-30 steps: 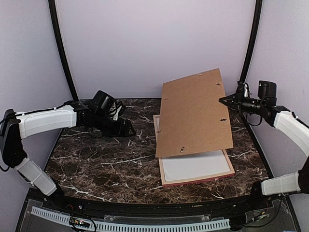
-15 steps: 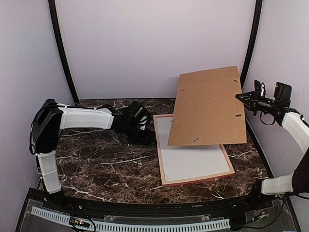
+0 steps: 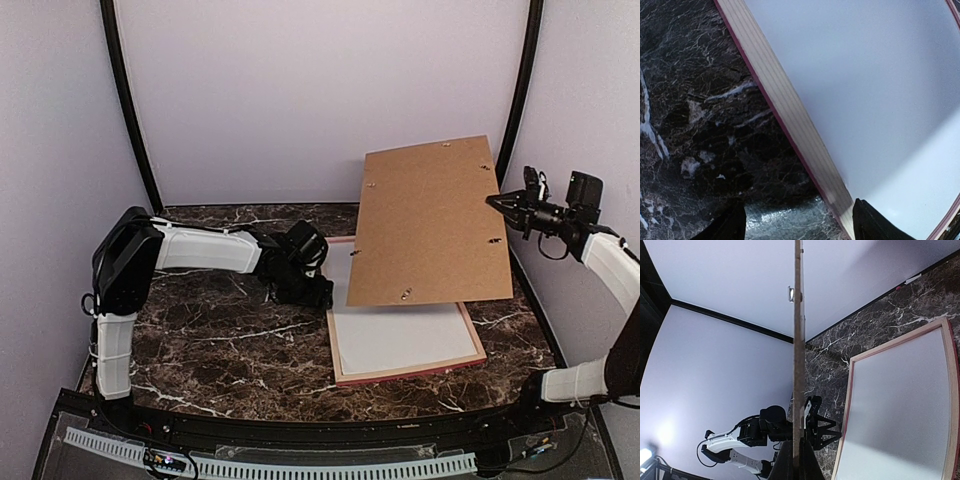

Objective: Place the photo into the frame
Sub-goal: Move the frame body to the center of the board.

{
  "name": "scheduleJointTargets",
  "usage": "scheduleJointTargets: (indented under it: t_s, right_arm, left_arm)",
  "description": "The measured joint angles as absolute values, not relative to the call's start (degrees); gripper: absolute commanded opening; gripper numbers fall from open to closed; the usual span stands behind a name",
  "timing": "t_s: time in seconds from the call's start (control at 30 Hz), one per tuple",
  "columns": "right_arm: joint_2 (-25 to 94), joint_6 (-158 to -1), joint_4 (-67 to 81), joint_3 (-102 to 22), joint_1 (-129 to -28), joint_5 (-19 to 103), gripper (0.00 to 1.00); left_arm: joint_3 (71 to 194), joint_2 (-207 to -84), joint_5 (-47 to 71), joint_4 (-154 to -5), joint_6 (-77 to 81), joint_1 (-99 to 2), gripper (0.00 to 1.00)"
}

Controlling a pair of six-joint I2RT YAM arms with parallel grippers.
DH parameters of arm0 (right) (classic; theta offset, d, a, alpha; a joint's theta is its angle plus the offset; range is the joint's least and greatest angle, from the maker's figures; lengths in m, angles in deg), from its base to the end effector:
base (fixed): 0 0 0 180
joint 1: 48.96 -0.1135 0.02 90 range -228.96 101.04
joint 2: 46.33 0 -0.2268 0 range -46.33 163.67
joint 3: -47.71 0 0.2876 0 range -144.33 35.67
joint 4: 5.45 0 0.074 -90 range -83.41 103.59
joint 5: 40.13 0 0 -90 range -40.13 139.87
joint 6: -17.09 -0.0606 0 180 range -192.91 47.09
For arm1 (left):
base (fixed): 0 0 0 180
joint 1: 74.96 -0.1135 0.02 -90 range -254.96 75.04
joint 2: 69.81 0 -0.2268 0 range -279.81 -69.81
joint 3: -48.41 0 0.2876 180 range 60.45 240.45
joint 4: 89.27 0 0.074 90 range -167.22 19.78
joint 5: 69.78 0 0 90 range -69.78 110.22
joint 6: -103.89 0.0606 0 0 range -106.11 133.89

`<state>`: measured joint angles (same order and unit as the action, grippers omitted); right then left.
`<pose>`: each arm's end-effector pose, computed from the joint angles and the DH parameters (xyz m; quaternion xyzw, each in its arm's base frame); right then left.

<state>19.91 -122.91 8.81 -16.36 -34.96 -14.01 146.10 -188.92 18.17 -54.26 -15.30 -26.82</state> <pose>0.3165 -0.0228 0.2817 0.0915 0.7442 0.5600 0.3524 0.3137 -0.3533 0.0945 0.1627 0.9433 -0.1938 0.2147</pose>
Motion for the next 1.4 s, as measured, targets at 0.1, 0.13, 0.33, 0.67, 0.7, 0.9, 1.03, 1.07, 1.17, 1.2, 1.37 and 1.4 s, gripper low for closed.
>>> scheduleJointTargets:
  t_s: [0.1,0.13,0.33,0.67,0.7,0.9,1.03,1.07,1.17,1.2,1.37,1.4]
  right_arm:
    - [20.1,-122.9,8.7,-16.1,-35.0,-14.3,0.00]
    - [20.1,-122.9,8.7,-16.0,-35.0,-14.4,0.00]
    - [20.1,-122.7,8.7,-15.7,-35.0,-14.6,0.00]
    - [20.2,-122.5,8.7,-15.1,-35.0,-14.7,0.00]
    - [20.2,-122.4,8.7,-14.9,-35.0,-14.6,0.00]
    - [20.2,-122.0,8.8,-14.7,-35.0,-14.7,0.00]
    - [20.4,-121.5,8.8,-14.7,-35.0,-14.7,0.00]
    - [20.4,-121.4,8.8,-14.7,-35.0,-14.7,0.00]
    - [20.7,-121.4,8.8,-14.7,-35.0,-14.7,0.00]
    - [20.8,-121.4,8.8,-14.7,-35.0,-14.7,0.00]
    - [20.9,-121.3,8.8,-14.7,-35.0,-14.8,0.00]
    - [20.9,-121.2,8.8,-14.7,-35.0,-14.8,0.00]
  left_arm:
    - [146.4,-189.9,19.2,-54.1,-15.3,-26.7,0.67]
    - [146.5,-190.0,19.3,-54.2,-15.5,-26.7,0.66]
    - [146.7,-190.0,20.1,-54.4,-15.5,-26.4,0.60]
    - [146.7,-190.1,20.1,-54.8,-15.8,-26.4,0.67]
    - [146.7,-190.1,20.0,-54.8,-16.0,-26.4,0.68]
    - [146.7,-190.6,19.0,-55.7,-17.0,-26.3,0.67]
    - [147.0,-190.8,19.0,-55.9,-17.1,-26.2,0.63]
    - [147.2,-191.0,19.0,-55.9,-17.1,-26.1,0.62]
    - [148.3,-192.1,19.5,-55.9,-17.0,-25.9,0.59]
    - [148.7,-192.5,19.9,-56.0,-16.9,-25.8,0.58]
    - [149.5,-193.2,20.9,-56.0,-16.7,-25.5,0.51]
    - [149.6,-193.2,21.1,-56.0,-16.7,-25.5,0.50]
